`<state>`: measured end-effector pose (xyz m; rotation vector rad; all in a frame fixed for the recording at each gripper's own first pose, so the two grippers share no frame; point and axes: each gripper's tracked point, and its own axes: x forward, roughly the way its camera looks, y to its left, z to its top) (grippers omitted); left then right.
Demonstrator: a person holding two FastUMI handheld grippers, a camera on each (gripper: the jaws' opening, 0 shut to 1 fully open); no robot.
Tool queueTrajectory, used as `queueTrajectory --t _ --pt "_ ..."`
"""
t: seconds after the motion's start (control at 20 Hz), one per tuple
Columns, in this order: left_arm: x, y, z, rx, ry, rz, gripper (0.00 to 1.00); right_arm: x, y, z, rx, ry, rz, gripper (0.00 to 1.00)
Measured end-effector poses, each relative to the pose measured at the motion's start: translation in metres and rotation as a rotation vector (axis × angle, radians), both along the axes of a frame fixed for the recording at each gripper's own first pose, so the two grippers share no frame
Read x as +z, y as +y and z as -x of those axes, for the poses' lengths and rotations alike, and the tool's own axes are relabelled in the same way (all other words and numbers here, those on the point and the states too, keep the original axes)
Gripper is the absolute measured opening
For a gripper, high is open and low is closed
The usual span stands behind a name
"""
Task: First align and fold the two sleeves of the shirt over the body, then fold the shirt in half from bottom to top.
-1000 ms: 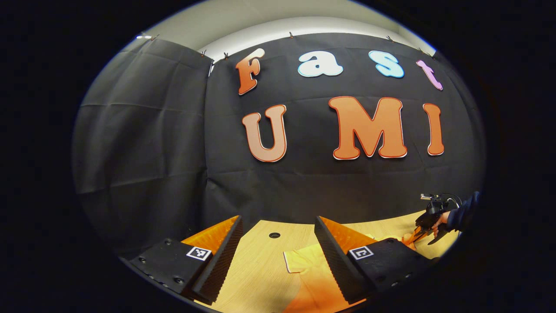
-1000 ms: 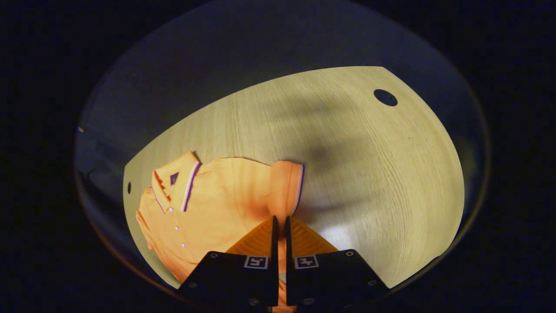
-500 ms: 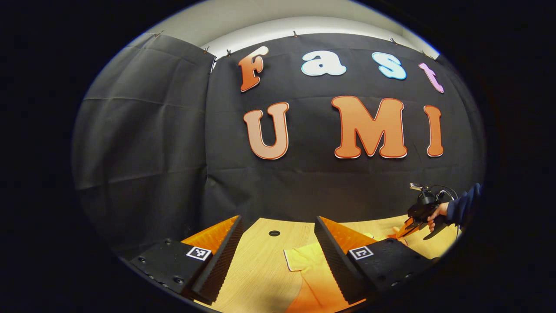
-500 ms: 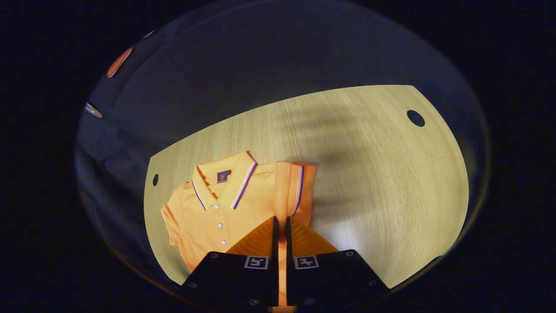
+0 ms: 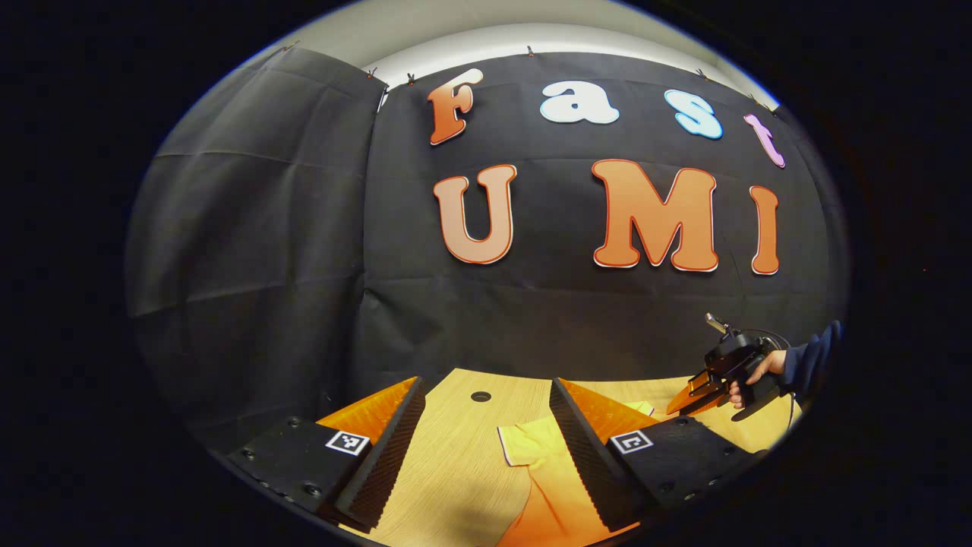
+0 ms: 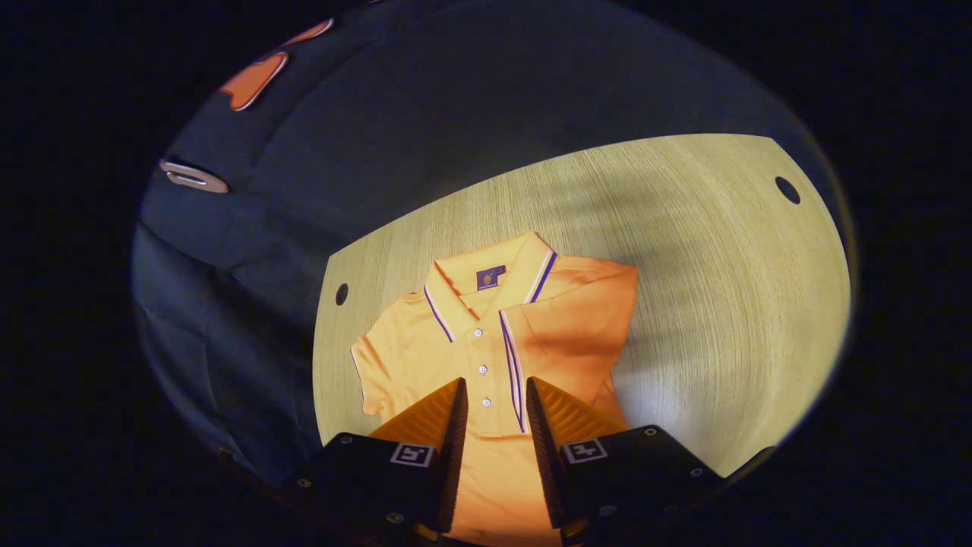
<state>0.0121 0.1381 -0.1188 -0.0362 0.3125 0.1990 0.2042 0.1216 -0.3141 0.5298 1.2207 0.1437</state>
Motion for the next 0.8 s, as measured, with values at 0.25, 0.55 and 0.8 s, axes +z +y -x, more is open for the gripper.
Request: queueTrajectory --t 0.25,0.55,0.8 --pt "-0.022 -0.01 -0.023 -0.064 0.069 0.018 1.0 0.044 -0.031 -0.004 -0.026 -0.157 0.083 0.87" --pt "-0.064 -0.024 -0.052 -0.172 0.208 0.059 1.0 0.121 -0.058 0.004 -0.114 -0.358 0.109 0.98" --pt "-0.112 -0.026 -0.085 -0.234 0.375 0.128 1.0 0.178 -0.087 0.03 -0.194 -0.514 0.234 0.98"
